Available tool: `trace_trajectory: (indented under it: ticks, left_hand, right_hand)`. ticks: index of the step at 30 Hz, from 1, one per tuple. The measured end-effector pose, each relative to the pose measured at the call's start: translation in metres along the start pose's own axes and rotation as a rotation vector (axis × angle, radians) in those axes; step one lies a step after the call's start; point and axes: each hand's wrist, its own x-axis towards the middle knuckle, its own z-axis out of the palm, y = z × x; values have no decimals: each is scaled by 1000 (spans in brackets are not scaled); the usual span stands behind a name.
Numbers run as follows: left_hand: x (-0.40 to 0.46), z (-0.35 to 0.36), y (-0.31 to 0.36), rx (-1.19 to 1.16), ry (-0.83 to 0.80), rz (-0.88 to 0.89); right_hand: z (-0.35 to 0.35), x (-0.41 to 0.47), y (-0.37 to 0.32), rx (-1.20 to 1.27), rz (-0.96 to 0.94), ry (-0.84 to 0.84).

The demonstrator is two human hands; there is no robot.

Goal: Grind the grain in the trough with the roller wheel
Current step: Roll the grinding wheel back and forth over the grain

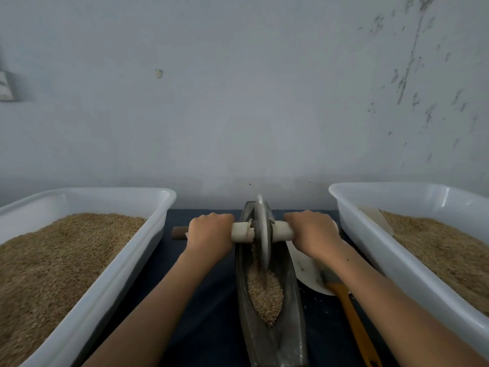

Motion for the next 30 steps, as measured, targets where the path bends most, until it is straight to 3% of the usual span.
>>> trace_trajectory:
  ticks: [2,9,12,18,21,30]
  left_hand:
    - [2,-2,-2,-6,-67,7]
    - [4,-15,-7,-40,-471,51]
    - [4,-14,-7,-39,-460,40]
    - [3,-5,-2,19,-143,17]
    - [2,-3,-2,8,-84,14]
    - [3,-16,-7,-29,-482,53]
  right_hand:
    - [-3,0,0,-22,-17,-43]
    - [-18,-4,5,56,-34,-472]
    - [-15,-2,6,56,-36,-459]
    - [-1,2,6,-2,-40,-112]
    - [1,1,4,20,-30,-31]
    - [-18,-5,4,66,-10,-509]
